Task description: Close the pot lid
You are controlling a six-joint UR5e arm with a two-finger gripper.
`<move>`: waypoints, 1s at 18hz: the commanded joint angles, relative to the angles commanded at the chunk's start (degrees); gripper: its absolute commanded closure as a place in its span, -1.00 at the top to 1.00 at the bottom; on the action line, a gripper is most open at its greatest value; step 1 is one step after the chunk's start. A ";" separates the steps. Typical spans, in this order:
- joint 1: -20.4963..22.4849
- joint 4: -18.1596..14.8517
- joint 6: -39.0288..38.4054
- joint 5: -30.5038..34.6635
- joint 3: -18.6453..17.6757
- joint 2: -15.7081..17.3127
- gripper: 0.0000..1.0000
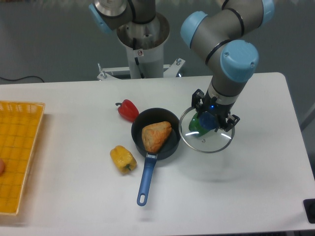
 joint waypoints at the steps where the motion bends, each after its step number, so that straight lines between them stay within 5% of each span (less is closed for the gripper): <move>1: -0.17 0.00 0.00 -0.09 -0.17 -0.09 -0.10; 18: -1.76 -0.09 -2.90 -0.44 -0.26 0.00 -0.10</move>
